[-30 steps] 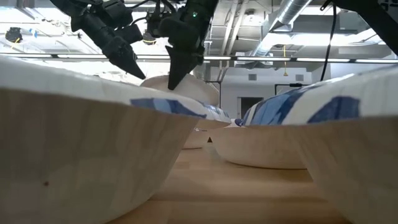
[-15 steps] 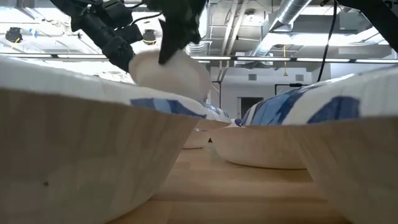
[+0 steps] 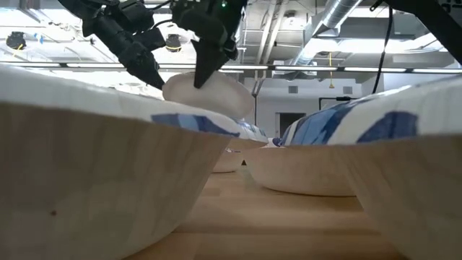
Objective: Nest bowls inside each other
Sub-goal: Stack the blue bowl on top of the blue bowls
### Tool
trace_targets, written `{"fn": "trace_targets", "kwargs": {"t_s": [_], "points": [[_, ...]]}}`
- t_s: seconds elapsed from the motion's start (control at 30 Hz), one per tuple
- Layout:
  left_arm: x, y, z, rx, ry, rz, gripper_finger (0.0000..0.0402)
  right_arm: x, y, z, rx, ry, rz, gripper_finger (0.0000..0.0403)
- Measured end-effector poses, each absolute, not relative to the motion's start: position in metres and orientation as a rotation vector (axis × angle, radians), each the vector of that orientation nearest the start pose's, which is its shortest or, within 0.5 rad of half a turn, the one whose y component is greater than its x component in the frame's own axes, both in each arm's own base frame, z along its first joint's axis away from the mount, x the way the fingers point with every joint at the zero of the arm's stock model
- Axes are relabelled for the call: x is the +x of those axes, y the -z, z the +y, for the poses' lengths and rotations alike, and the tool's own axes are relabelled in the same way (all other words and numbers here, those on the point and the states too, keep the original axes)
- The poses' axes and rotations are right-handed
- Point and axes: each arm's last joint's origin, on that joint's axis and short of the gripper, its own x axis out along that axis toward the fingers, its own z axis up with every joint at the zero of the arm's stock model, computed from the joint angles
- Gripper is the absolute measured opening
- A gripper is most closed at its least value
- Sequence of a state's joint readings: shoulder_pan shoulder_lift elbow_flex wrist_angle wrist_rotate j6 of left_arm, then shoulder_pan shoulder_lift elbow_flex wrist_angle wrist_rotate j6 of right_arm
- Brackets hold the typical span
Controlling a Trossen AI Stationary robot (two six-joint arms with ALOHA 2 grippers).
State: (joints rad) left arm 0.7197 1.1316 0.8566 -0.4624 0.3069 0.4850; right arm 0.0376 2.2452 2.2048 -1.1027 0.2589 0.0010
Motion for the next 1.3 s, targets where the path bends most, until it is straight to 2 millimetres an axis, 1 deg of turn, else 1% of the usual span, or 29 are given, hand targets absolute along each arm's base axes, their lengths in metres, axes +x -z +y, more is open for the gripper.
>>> {"fn": "trace_targets", "kwargs": {"t_s": [0.17,0.3,0.53,0.67,0.87,1.0,1.17,1.23,1.3], "points": [[0.179,-0.270,0.145,0.098,-0.226,0.717,0.0000,0.471,-0.271,0.010,-0.161,0.200,1.139,0.0022],[0.179,-0.270,0.146,0.100,-0.227,0.714,0.0000,0.472,-0.271,0.007,-0.090,0.166,1.141,0.0024],[0.179,-0.270,0.146,0.100,-0.228,0.715,0.0000,0.472,-0.270,0.006,-0.042,0.131,1.143,0.0049],[0.179,-0.270,0.146,0.100,-0.228,0.715,0.0000,0.471,-0.261,0.005,-0.025,0.141,1.169,0.0065],[0.179,-0.270,0.146,0.100,-0.229,0.716,0.0000,0.470,-0.246,0.008,-0.026,0.140,1.203,0.0073],[0.179,-0.270,0.146,0.101,-0.232,0.717,0.0000,0.470,-0.246,0.012,-0.028,0.132,1.199,0.0073],[0.179,-0.270,0.146,0.100,-0.232,0.717,0.0000,0.471,-0.246,0.012,-0.011,0.142,1.193,0.0074],[0.179,-0.270,0.146,0.100,-0.233,0.717,0.0000,0.471,-0.246,0.011,0.002,0.148,1.192,0.0081],[0.179,-0.270,0.146,0.100,-0.232,0.717,0.0000,0.472,-0.247,0.008,0.013,0.155,1.184,0.0097]]}}
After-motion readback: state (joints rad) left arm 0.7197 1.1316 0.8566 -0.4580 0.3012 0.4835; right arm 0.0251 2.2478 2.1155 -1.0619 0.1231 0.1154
